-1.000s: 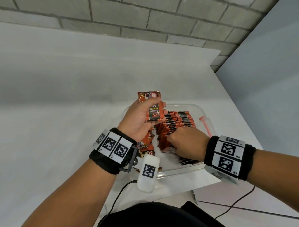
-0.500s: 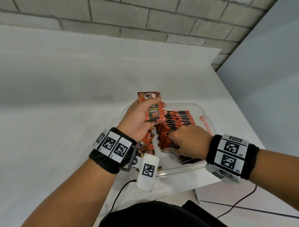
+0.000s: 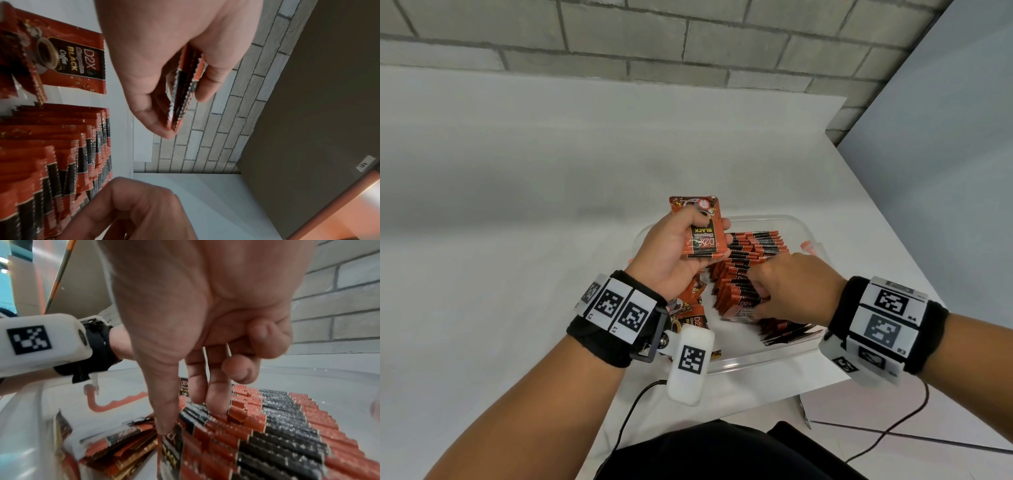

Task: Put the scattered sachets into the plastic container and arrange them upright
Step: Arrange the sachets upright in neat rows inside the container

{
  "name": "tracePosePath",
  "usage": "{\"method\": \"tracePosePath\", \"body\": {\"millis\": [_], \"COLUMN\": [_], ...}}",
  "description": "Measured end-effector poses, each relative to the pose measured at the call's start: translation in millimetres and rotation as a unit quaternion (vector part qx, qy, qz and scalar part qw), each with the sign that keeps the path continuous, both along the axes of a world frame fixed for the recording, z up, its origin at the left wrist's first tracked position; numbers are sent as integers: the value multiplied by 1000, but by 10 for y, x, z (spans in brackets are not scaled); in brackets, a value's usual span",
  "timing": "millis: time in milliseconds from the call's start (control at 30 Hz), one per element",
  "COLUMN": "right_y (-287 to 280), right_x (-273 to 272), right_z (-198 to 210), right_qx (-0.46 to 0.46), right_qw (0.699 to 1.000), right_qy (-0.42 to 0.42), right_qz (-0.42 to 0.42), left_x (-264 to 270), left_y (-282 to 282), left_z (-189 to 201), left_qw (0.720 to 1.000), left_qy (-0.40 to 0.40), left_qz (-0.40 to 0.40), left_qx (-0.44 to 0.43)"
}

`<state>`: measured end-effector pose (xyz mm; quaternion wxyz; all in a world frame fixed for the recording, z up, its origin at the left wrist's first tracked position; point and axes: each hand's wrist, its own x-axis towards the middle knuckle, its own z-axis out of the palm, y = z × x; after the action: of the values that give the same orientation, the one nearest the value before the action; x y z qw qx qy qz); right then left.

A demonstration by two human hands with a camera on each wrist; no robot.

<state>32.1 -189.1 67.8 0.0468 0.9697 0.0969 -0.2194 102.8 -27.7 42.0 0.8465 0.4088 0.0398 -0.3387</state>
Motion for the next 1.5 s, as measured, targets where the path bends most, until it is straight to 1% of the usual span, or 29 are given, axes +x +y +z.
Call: {"method": "tracePosePath", "body": {"millis": [100,233,267,300,333,367,400,433,467,500,567,600,633,667,733,767,800,833,933,967,1033,1067,1100,1167,1267,1300,1400,1467,1500], "right_y": [-40,-101,-116,-129,-136,-127,-108,-78,-48,-23,25,37,32,18,-21,-44,-61,-70,-51,-46,-37,-34,-33,-57,-126,-153,-221,-212,-206], "right_x": [6,27,38,55,69,80,88,88,86,79,77,84,99,111,146,157,161,161,153,153,153,149,142,117,44,9,-132,-220,-246], "right_z": [32,110,148,180,214,249,276,300,303,281,231,213,209,217,258,283,303,316,319,307,280,270,267,271,318,340,351,311,265], "right_qx": [42,78,98,143,218,313,404,470,502,507,490,487,495,512,554,568,577,582,572,574,592,599,599,589,576,555,444,376,350], "right_qw": [998,993,990,981,957,913,853,796,764,759,780,785,780,766,723,707,697,694,700,695,666,657,662,691,728,752,852,906,924], "right_qy": [-8,-2,-7,-21,-41,-59,-63,-45,-19,6,29,30,28,24,8,-2,-12,-20,-30,-29,-17,-8,-5,-17,-62,-80,-117,-101,-82], "right_qz": [-53,-89,-102,-132,-185,-255,-325,-379,-405,-409,-387,-381,-382,-388,-413,-422,-425,-425,-425,-432,-453,-457,-451,-418,-367,-347,-253,-165,-127], "left_x": [-1,-18,-16,-13,-13,-12,-14,-18,-22,-30,-34,-35,-33,-35,-29,-24,-15,-3,14,19,19,21,19,17,40,64,141,174,187], "left_y": [5,-2,-5,-7,-7,-9,-13,-18,-26,-33,-58,-67,-80,-91,-104,-106,-109,-113,-135,-144,-155,-161,-166,-166,-127,-99,-5,39,52], "left_z": [4,19,21,23,27,30,35,41,48,53,55,50,48,46,44,46,49,53,60,61,65,65,65,66,94,103,93,77,67], "left_qw": [1000,999,999,998,998,997,997,996,995,995,994,993,993,993,994,996,997,998,998,997,997,997,997,997,999,999,998,997,997], "left_qy": [-6,-24,-28,-34,-42,-50,-58,-66,-75,-84,-94,-97,-100,-102,-92,-78,-67,-59,-63,-67,-74,-76,-77,-71,-40,-29,-17,-11,-7], "left_qz": [-14,-27,-26,-26,-24,-23,-22,-24,-28,-33,-44,-46,-48,-49,-47,-40,-34,-29,-20,-16,-1,6,11,11,23,36,64,71,72], "left_qx": [6,30,37,45,50,53,54,54,54,51,45,43,41,40,33,23,16,14,24,27,26,25,25,23,-2,-7,-7,-9,-11]}}
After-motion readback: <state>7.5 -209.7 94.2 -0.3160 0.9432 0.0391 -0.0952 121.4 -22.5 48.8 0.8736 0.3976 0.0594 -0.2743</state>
